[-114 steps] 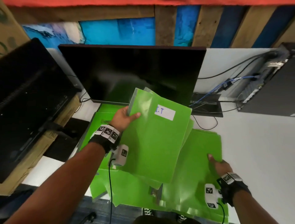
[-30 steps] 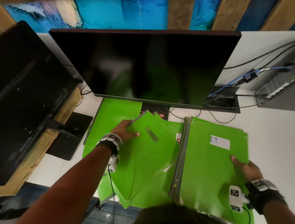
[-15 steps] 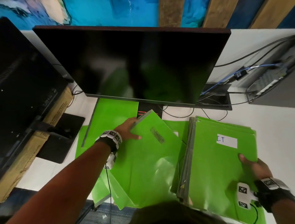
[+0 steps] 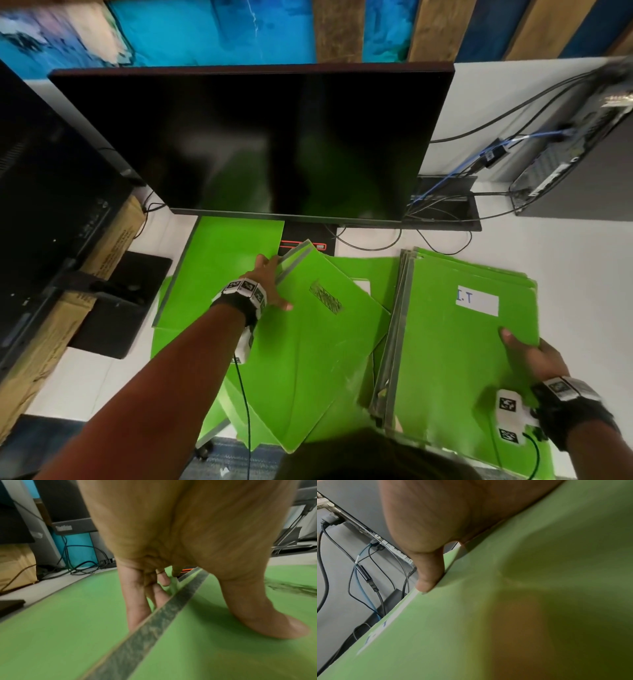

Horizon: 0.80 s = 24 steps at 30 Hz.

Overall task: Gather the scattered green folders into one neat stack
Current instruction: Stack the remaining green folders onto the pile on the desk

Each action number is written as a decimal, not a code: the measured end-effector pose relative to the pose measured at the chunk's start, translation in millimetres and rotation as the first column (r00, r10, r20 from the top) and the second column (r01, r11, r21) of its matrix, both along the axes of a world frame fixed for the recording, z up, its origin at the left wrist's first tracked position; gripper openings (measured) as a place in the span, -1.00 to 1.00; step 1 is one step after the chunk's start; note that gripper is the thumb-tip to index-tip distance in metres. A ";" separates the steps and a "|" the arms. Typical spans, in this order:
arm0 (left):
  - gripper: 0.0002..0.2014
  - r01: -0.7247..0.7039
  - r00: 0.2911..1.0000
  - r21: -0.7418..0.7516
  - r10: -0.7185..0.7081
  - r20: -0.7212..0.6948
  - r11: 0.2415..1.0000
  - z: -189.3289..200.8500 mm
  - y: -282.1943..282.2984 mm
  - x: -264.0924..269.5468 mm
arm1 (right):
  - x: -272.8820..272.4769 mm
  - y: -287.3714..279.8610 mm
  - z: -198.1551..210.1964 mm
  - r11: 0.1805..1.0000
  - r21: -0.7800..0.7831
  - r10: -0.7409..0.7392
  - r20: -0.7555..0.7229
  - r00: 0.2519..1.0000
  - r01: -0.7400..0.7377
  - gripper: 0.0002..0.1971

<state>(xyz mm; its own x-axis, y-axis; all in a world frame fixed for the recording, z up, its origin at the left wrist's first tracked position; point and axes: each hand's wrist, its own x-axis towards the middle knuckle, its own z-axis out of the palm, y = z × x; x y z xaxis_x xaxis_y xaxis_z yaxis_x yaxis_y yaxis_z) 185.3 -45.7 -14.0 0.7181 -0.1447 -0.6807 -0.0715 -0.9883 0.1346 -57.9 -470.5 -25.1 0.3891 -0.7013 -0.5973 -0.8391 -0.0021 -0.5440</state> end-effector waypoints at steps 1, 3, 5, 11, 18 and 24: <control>0.31 0.006 1.000 0.015 -0.006 -0.008 1.000 1.7 0.1 2.7 | -0.2 -1.0 -1.3 1.000 0.001 -0.002 -0.003 1.000 0.002 -0.47; 0.33 0.035 0.999 0.050 -0.034 -0.028 0.998 3.8 1.8 10.2 | -0.7 -2.0 -2.2 1.000 -0.009 0.008 -0.011 1.000 -0.008 -0.47; 0.35 0.079 0.997 0.068 -0.077 -0.029 0.995 6.7 1.7 16.1 | -1.0 -4.1 -4.7 1.000 -0.008 0.020 -0.012 1.000 -0.020 -0.46; 0.29 0.125 0.992 0.022 -0.125 -0.006 0.992 12.0 -4.5 17.4 | -4.5 -6.3 -9.3 1.000 0.007 0.015 0.002 1.000 -0.015 -0.46; 0.10 0.160 0.986 0.003 -0.160 0.054 0.987 13.1 -9.1 19.4 | -3.3 -6.7 -11.0 1.000 -0.004 0.008 -0.004 1.000 -0.008 -0.44; 0.25 0.219 0.970 -0.065 -0.210 0.121 0.974 13.9 -28.6 22.5 | -4.2 -7.6 -13.8 1.000 -0.015 0.004 -0.017 1.000 -0.004 -0.40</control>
